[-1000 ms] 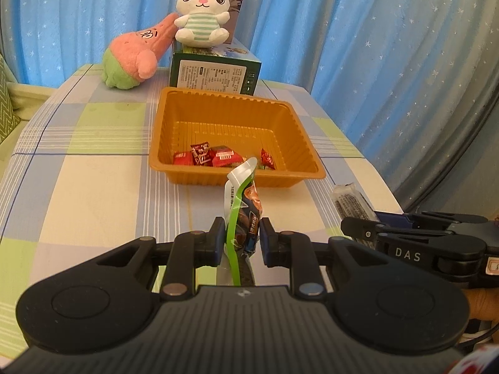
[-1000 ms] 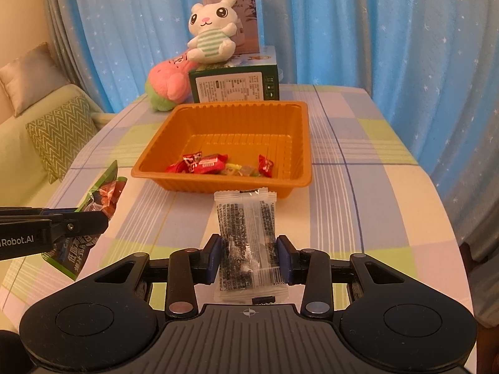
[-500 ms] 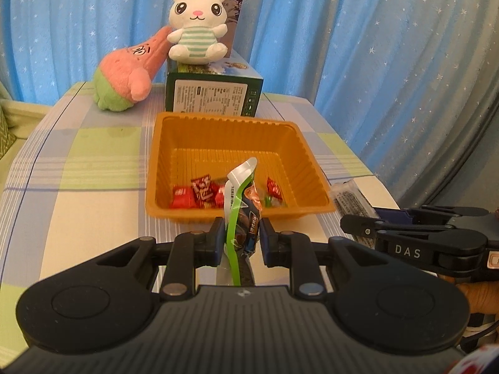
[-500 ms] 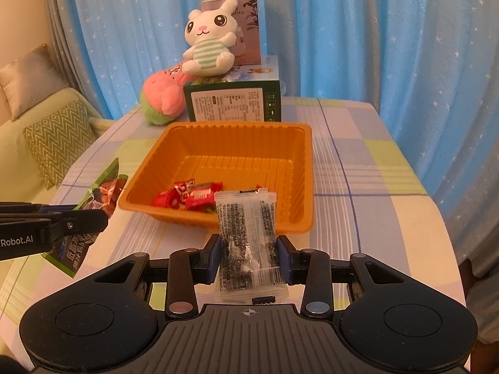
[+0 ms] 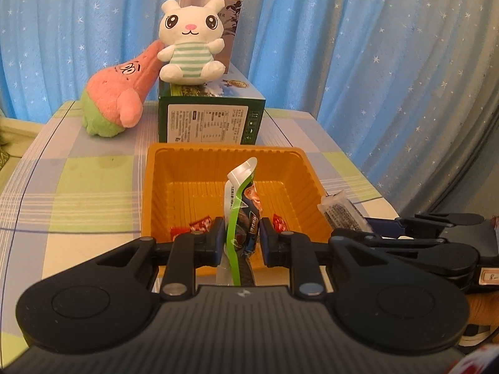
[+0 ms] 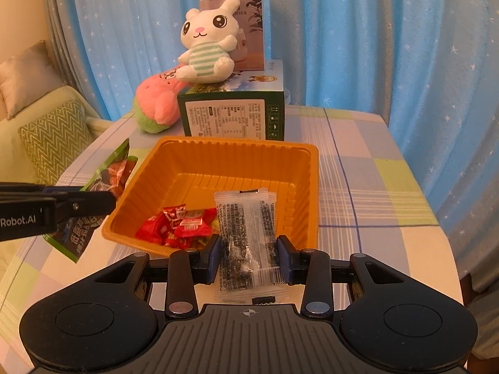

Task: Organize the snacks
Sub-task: 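Carry both held packets over the orange tray, then lower both packets into the tray and open both grippers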

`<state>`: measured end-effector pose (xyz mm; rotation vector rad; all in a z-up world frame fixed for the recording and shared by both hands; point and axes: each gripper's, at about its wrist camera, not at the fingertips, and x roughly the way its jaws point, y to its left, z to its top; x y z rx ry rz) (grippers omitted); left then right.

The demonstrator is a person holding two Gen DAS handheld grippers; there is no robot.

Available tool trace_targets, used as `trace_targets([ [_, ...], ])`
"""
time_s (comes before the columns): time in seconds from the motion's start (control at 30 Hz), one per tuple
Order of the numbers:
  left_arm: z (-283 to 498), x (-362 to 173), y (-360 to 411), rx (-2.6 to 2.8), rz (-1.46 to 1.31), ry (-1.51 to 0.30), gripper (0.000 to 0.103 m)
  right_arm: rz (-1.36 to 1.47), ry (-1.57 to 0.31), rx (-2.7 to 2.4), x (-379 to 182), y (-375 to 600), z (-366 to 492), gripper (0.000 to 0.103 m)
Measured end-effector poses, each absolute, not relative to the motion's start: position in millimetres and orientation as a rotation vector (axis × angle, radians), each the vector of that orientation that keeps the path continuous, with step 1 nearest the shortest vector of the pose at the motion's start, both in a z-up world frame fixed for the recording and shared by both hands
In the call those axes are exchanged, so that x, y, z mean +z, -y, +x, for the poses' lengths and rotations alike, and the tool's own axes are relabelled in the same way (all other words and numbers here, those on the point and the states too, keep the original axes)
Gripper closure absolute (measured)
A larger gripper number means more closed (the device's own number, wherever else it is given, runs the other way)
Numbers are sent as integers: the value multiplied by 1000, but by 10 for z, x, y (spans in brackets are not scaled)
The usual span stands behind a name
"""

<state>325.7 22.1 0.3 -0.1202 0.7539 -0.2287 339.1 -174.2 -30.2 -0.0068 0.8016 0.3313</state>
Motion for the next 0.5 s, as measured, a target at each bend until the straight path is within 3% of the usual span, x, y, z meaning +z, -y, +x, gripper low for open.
trace_targets([
  [0.5, 3775, -141, -419, -195, -178, -789, 82, 10, -820, 343, -336, 1712, 3912, 65],
])
